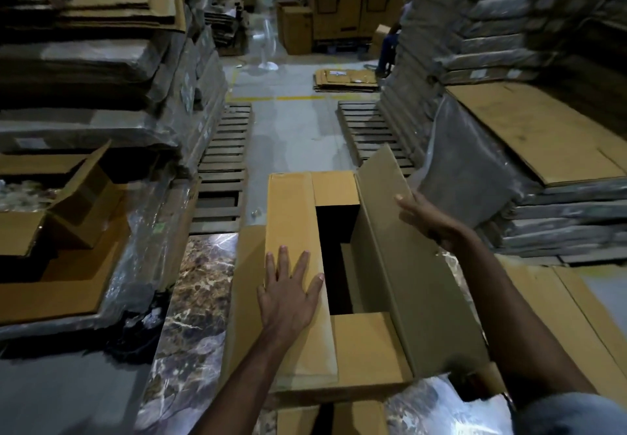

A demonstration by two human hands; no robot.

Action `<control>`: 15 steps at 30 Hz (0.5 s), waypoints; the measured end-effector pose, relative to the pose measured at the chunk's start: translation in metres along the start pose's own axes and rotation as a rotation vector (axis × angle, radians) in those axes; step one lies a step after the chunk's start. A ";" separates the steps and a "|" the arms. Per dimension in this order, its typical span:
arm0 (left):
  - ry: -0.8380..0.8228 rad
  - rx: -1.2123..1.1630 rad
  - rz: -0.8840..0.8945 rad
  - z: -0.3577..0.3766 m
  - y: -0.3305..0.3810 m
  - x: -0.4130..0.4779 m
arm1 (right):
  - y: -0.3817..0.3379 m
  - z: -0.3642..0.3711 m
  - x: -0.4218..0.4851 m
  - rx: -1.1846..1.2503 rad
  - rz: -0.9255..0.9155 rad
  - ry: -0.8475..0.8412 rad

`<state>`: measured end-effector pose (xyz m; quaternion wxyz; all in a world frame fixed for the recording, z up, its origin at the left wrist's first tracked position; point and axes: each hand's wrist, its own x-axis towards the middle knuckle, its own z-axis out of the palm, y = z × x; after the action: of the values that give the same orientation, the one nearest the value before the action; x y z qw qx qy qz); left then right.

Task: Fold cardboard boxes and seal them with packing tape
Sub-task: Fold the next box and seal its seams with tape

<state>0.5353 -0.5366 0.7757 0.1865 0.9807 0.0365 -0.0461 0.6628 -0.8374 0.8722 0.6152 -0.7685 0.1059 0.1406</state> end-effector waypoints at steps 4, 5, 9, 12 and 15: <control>-0.002 0.019 0.053 -0.002 -0.007 0.002 | 0.005 0.018 -0.039 0.325 -0.043 -0.089; 0.001 0.023 0.059 -0.001 -0.008 0.002 | 0.010 0.031 -0.045 0.340 -0.062 -0.074; 0.000 0.025 0.061 -0.001 -0.009 0.002 | 0.030 0.088 -0.051 0.076 -0.151 -0.060; -0.007 0.013 0.068 -0.003 -0.009 0.000 | 0.051 0.120 -0.035 -0.355 -0.222 0.063; 0.002 -0.002 0.057 -0.004 -0.009 -0.002 | 0.069 0.143 -0.041 -0.805 -0.176 0.186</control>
<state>0.5329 -0.5274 0.7761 0.1888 0.9812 0.0085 -0.0400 0.5887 -0.7130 0.7945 0.2635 -0.9630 0.0313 0.0478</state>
